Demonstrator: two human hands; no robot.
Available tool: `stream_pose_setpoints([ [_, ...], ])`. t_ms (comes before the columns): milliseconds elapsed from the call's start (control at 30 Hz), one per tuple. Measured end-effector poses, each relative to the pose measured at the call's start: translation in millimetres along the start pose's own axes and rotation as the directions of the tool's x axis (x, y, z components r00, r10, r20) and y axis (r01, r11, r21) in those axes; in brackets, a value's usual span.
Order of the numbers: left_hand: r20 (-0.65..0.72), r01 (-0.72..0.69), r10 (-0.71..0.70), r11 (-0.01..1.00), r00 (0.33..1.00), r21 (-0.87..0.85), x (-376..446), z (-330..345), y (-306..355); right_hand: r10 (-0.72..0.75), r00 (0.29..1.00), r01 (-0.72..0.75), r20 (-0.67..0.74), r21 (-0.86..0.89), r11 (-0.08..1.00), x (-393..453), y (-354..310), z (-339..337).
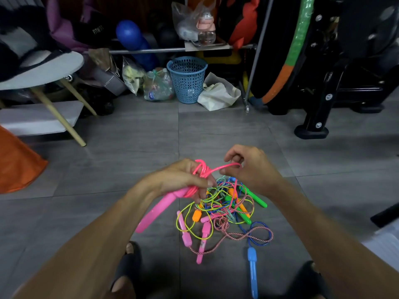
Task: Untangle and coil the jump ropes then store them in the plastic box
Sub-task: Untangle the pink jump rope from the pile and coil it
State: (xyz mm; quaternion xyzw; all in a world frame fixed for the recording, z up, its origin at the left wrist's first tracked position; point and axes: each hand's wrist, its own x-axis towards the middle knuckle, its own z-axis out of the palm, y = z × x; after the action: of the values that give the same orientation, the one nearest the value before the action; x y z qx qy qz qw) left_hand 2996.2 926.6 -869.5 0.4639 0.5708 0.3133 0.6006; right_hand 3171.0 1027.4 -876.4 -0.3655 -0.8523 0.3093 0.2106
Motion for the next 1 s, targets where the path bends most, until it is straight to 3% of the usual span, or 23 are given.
stream_pose_setpoints([
  [133, -0.010, -0.062, 0.063, 0.933, 0.998, -0.355, -7, -10, 6, 0.094, 0.992, -0.093, 0.080, -0.023, 0.995, 6, 25, 4],
  [300, -0.034, -0.067, 0.057, 0.851, 0.998, -0.520, -8, -12, 5, 0.280, 0.949, -0.267, 0.147, -0.102, 0.958, 7, 50, 12],
  [333, -0.042, -0.058, 0.043, 0.841, 0.998, -0.538, -7, -14, 4, 0.298, 0.941, -0.295, 0.162, -0.044, 0.955, 4, 48, 10],
  [400, -0.047, -0.022, -0.002, 0.865, 0.999, -0.501, -7, -14, 5, 0.308, 0.943, -0.332, 0.126, 0.263, 0.906, 2, 39, 3],
  [467, -0.046, 0.051, -0.073, 0.927, 0.996, -0.371, -5, -14, 2, 0.334, 0.941, -0.295, 0.059, 0.632, 0.716, 6, 22, -13],
  [533, -0.021, 0.103, -0.114, 0.954, 0.993, -0.280, -5, -13, 0, 0.329, 0.944, -0.212, 0.019, 0.799, 0.563, 14, 10, -32],
  [567, -0.001, 0.111, -0.116, 0.954, 0.993, -0.279, -5, -12, 0, 0.324, 0.946, -0.188, -0.008, 0.800, 0.569, 17, 9, -37],
  [633, 0.043, 0.086, -0.076, 0.929, 0.996, -0.359, -6, -12, 2, 0.356, 0.930, -0.209, -0.089, 0.668, 0.714, 18, 18, -37],
  [733, 0.071, 0.000, 0.040, 0.870, 0.997, -0.493, -8, -13, 6, 0.442, 0.890, -0.373, -0.112, 0.380, 0.846, 9, 44, -24],
  [833, 0.005, -0.064, 0.090, 0.742, 0.996, -0.668, -6, -11, 5, 0.415, 0.910, -0.410, 0.007, 0.177, 0.895, 2, 55, -13],
  [900, -0.090, -0.156, 0.146, 0.546, 0.985, -0.823, -1, -12, 2, 0.345, 0.932, -0.363, 0.112, 0.257, 0.896, 0, 55, -8],
  [1000, -0.209, -0.282, 0.249, 0.310, 0.946, -0.908, 3, -20, -1, 0.321, 0.929, -0.369, 0.182, 0.458, 0.809, -3, 59, -6],
])
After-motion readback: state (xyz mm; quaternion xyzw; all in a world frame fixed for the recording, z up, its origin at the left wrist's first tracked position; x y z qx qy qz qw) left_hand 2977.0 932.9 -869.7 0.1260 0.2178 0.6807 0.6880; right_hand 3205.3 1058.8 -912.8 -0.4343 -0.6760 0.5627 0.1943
